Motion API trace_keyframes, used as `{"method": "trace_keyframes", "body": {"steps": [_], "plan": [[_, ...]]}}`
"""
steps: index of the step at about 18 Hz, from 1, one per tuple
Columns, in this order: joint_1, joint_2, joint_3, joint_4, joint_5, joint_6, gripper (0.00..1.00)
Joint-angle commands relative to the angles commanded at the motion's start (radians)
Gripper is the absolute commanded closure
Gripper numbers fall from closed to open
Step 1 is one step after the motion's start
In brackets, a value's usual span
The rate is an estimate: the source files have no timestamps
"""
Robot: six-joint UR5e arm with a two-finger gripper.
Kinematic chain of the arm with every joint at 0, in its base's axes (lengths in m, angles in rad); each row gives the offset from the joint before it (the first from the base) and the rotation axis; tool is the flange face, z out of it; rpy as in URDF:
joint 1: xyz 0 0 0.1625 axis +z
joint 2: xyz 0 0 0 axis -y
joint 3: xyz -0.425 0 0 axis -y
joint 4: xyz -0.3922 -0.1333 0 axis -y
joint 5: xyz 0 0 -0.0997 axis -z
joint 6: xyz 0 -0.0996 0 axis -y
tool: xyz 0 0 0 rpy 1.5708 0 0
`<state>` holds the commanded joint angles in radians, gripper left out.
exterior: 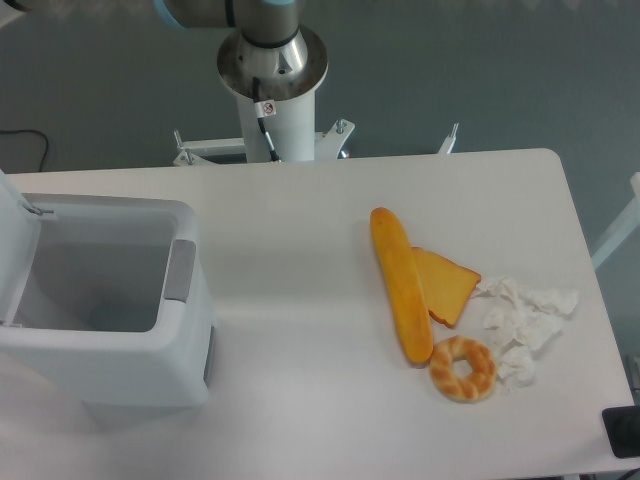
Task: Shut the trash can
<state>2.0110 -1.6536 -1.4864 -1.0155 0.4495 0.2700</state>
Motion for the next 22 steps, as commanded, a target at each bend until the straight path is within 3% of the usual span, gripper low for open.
{"method": "trace_keyframes", "body": {"steps": [22], "plan": [[0.005, -0.002, -0.012, -0.002, 0.008, 0.003, 0.00]]}}
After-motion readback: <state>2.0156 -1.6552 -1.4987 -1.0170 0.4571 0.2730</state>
